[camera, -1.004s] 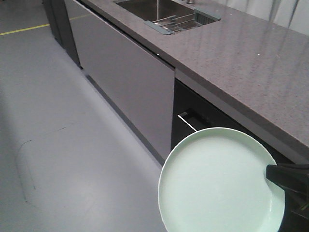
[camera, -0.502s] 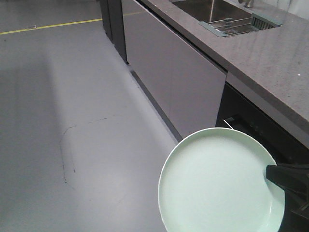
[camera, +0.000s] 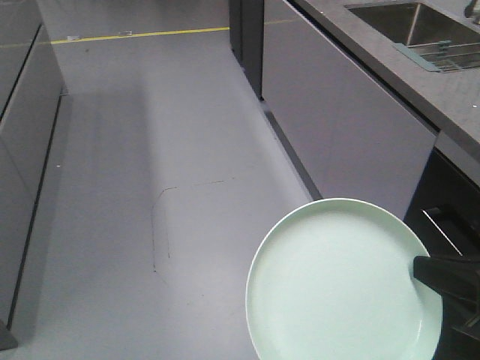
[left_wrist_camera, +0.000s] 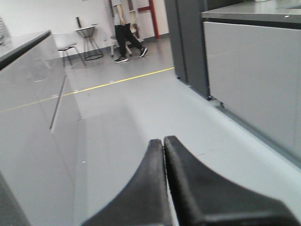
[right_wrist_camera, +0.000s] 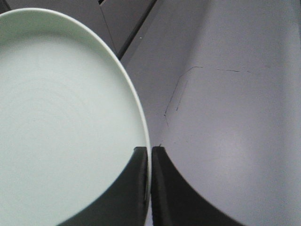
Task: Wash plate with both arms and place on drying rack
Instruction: 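Drive the base along the aisle holding the plate in the right gripper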
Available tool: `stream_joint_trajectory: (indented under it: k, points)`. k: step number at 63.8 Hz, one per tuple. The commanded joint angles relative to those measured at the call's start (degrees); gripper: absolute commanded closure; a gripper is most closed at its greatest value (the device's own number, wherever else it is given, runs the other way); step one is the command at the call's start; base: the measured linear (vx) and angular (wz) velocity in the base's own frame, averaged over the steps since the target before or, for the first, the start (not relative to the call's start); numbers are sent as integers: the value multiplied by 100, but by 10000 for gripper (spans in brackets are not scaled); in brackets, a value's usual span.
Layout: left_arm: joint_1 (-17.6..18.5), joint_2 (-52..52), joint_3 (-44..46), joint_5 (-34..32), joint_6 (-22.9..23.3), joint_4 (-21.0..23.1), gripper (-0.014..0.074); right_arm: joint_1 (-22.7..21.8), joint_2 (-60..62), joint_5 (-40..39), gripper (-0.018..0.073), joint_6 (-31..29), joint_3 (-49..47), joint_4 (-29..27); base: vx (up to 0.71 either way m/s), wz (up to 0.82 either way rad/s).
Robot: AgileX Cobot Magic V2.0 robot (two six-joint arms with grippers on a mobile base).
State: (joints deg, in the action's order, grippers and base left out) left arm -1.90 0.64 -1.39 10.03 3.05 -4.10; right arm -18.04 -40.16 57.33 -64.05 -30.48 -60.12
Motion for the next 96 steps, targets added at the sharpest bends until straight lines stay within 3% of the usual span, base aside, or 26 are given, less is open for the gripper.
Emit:
stream_joint_trajectory:
  k: [1, 96]
  points:
    - [4, 82, 135, -411, 51, 10, 603, -37, 7, -70, 561, -50, -145, -355, 7, 39]
    - [4, 82, 135, -411, 51, 10, 603, -37, 7, -70, 561, -50, -145, -355, 11, 21]
